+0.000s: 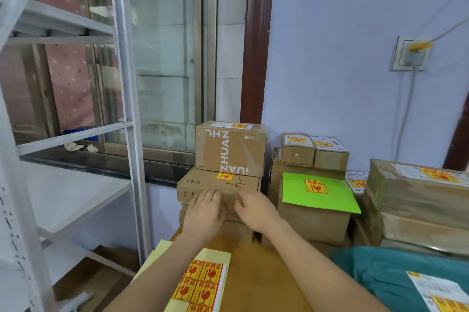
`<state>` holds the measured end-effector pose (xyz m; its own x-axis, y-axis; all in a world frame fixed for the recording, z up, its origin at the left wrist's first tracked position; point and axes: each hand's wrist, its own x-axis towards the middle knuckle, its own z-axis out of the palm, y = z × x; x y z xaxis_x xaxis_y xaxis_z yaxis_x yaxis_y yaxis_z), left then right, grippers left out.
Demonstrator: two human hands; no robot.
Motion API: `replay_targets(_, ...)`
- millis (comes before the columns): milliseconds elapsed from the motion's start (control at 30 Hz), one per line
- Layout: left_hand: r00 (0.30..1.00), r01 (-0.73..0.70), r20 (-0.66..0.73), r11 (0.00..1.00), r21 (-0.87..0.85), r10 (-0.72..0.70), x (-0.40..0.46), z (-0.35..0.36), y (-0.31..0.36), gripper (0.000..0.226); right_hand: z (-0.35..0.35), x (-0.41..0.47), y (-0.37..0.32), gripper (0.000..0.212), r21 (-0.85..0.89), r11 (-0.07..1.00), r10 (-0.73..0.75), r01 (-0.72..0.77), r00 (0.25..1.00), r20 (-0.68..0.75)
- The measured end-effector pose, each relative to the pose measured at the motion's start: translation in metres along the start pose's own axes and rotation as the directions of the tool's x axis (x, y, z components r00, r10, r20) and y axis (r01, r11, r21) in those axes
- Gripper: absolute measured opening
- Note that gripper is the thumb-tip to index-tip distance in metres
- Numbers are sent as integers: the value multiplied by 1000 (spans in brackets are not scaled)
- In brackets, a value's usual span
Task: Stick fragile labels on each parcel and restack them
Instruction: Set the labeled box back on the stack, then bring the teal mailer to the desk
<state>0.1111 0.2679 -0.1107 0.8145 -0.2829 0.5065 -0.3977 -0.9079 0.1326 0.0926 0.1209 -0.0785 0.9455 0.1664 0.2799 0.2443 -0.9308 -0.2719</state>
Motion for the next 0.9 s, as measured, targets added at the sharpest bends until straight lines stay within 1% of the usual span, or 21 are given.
replay_targets(133,1000,10,-11,1000,-25,-10,-17,-13,19,31,-17,-29,5,28,7,1000,18,-17,1000,-12)
replay_targets(233,999,-41,-37,998,-41,39,-29,-22,47,30,-37,-56,13,27,12,1000,16,-16,997,-77)
replay_targets(333,995,-103,-6,994,-33,102,-43,-24,83,33,-59,-92,25,36,-4,1000,21,-21,992,-123)
replay_targets(400,991,-131,11,989,-72,132,-51,-21,110,36,-73,-118,40,36,-41,998,30,-37,989,-142)
replay_targets(500,980,-179,58,974,-136,188,-65,-12,150,37,-90,-157,67,35,-99,989,94,-113,980,-176)
replay_targets(567,973,-181,108,965,-190,204,-73,-6,176,38,-97,-183,89,33,-134,976,146,-172,972,-183)
replay_targets(633,966,-148,164,946,-287,201,-81,0,200,42,-102,-208,112,33,-152,956,220,-250,957,-191)
replay_targets(733,943,-55,267,883,-466,199,-92,12,226,45,-106,-241,145,38,-137,920,334,-367,917,-217)
replay_targets(800,924,24,328,828,-560,196,-98,19,239,46,-108,-258,167,41,-127,889,408,-441,886,-221)
replay_targets(900,901,168,402,722,-671,164,-104,23,250,53,-112,-279,197,45,-154,846,480,-511,854,-199)
